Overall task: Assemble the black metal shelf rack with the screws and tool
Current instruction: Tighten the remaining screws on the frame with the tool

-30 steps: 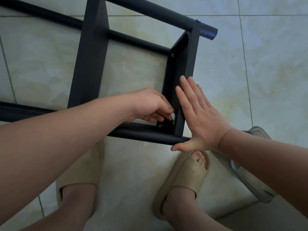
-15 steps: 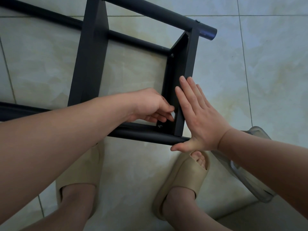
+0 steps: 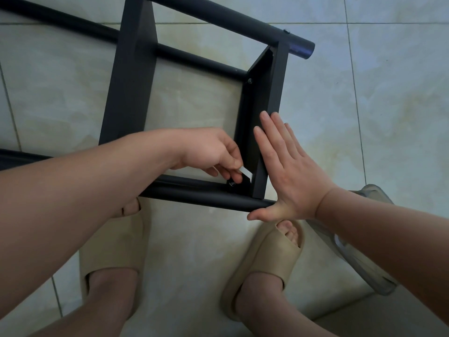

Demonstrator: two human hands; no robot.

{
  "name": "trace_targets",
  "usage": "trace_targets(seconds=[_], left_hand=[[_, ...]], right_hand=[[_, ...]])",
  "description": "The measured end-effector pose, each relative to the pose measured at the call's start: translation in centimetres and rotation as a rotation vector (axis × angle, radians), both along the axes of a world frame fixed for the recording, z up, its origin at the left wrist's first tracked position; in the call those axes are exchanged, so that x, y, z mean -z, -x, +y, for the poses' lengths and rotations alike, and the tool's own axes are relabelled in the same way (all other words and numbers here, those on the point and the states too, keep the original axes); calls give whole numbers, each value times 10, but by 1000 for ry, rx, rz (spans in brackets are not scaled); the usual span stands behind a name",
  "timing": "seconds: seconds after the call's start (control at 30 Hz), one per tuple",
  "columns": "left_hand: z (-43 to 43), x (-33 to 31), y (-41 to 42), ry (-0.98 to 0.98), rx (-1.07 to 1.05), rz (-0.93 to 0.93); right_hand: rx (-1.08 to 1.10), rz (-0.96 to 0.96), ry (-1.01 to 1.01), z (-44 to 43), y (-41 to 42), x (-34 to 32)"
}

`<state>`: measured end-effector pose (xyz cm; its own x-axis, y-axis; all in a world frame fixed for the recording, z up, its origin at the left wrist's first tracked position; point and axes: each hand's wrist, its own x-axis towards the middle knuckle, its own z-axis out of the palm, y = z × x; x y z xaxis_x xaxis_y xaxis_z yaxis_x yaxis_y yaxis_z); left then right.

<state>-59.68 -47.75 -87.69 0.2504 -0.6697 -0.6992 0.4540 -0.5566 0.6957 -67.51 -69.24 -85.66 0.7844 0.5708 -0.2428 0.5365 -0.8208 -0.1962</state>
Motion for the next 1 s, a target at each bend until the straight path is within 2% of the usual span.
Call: trace_targets(seconds=[0.43,0.77,1.0], left_hand=[[7,-3,2,26,212,-122],[3,-6,3,-42,373,-283],[6,-7,2,-69,359,-301]], right_hand=[[2,1,-7,0,0,0],[0,-2,-12,-1,0,2],[3,4,-8,-1,0,1]])
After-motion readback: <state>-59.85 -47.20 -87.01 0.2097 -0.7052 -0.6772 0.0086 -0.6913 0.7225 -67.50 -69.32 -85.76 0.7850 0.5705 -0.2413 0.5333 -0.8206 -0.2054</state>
